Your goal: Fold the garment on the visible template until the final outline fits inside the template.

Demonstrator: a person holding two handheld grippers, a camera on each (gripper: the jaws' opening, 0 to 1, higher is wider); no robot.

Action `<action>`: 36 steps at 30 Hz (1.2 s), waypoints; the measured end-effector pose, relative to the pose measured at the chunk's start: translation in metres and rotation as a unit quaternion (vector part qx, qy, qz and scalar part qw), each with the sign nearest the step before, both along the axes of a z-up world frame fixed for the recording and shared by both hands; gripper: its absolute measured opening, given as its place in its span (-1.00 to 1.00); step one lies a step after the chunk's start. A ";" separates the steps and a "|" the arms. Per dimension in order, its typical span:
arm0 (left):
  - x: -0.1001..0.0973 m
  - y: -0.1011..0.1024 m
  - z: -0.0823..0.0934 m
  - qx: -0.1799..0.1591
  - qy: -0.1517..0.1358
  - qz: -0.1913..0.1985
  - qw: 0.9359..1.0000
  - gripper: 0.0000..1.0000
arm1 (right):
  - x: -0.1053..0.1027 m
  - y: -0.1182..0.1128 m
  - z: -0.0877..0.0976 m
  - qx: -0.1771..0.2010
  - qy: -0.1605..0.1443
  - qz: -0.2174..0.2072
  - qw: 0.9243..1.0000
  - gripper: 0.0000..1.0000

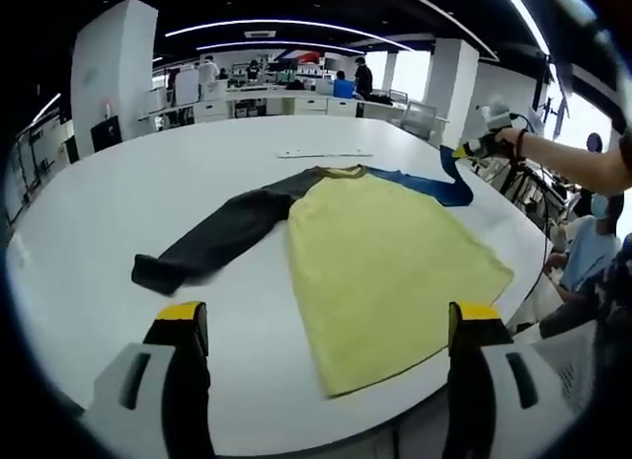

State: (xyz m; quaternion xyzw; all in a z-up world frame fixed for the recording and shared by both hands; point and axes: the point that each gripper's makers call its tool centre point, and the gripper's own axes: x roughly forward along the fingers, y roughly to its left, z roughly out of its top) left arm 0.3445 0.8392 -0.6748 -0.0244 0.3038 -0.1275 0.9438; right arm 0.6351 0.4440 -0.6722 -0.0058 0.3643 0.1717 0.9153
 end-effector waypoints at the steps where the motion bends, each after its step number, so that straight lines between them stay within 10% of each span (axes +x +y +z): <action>1: 0.001 0.000 0.000 0.000 0.000 -0.001 1.000 0.97 | 0.000 0.005 0.000 0.001 -0.001 0.004 1.000 -1.00; 17: 0.005 -0.001 0.005 0.021 -0.003 -0.010 1.000 0.89 | -0.002 0.101 0.006 0.041 0.002 0.052 0.998 -1.00; 36: 0.006 0.012 0.000 0.012 -0.005 0.014 1.000 0.88 | -0.008 0.163 -0.007 0.030 0.018 0.105 0.994 -1.00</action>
